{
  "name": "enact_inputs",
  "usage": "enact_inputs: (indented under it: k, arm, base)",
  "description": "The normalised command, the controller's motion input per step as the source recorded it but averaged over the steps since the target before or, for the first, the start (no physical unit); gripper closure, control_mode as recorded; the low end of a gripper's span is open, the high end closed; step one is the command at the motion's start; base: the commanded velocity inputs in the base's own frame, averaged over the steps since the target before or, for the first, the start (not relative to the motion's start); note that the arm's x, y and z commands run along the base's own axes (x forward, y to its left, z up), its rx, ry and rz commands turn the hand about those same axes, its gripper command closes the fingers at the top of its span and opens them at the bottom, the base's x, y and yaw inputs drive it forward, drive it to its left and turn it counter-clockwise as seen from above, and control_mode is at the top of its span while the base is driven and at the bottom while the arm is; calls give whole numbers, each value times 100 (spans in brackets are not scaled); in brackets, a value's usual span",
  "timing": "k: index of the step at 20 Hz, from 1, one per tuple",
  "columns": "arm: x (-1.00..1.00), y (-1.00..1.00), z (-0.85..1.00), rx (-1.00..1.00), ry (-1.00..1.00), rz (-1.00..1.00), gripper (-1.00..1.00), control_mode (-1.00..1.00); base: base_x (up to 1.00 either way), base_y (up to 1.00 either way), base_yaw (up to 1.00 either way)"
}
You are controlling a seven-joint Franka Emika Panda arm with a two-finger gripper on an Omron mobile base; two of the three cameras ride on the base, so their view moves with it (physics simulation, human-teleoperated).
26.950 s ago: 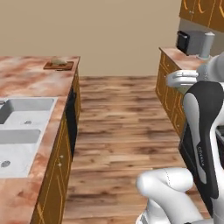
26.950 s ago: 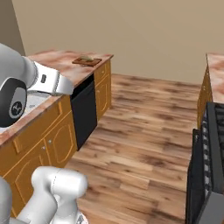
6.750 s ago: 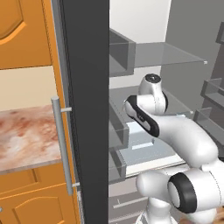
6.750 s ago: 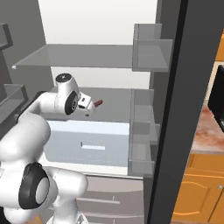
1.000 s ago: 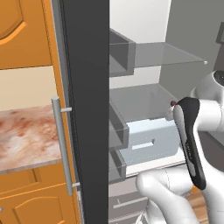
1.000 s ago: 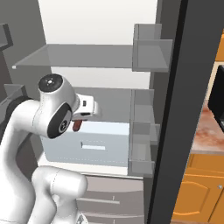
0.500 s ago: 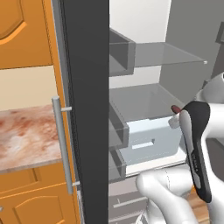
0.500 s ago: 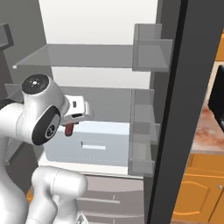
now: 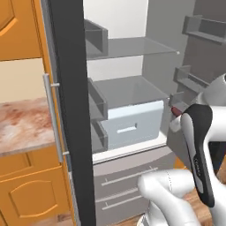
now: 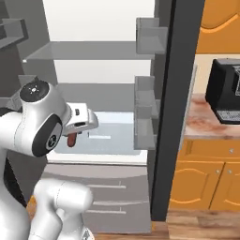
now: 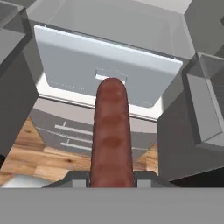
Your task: Retrieve the sausage and cheese from the fridge and place them on the cutting board on the counter.
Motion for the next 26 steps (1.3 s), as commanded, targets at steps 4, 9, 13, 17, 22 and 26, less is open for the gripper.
enact_inputs:
  k: [4,9,13,17,22,26]
  arm:
    - [0,0,0,0,0,0,100,100]
    - [0,0,0,0,0,0,100,100]
    - [0,0,0,0,0,0,100,100]
    - [0,0,0,0,0,0,100,100]
    - [0,0,0,0,0,0,100,100]
    - [0,0,0,0,0,0,100,100]
  base:
    - [-96,-32,-43]
    - [-78,0,-7]
    - [-96,-8,-63]
    - [-74,0,-80]
    - [-81,0,-81]
    - [-82,0,-81]
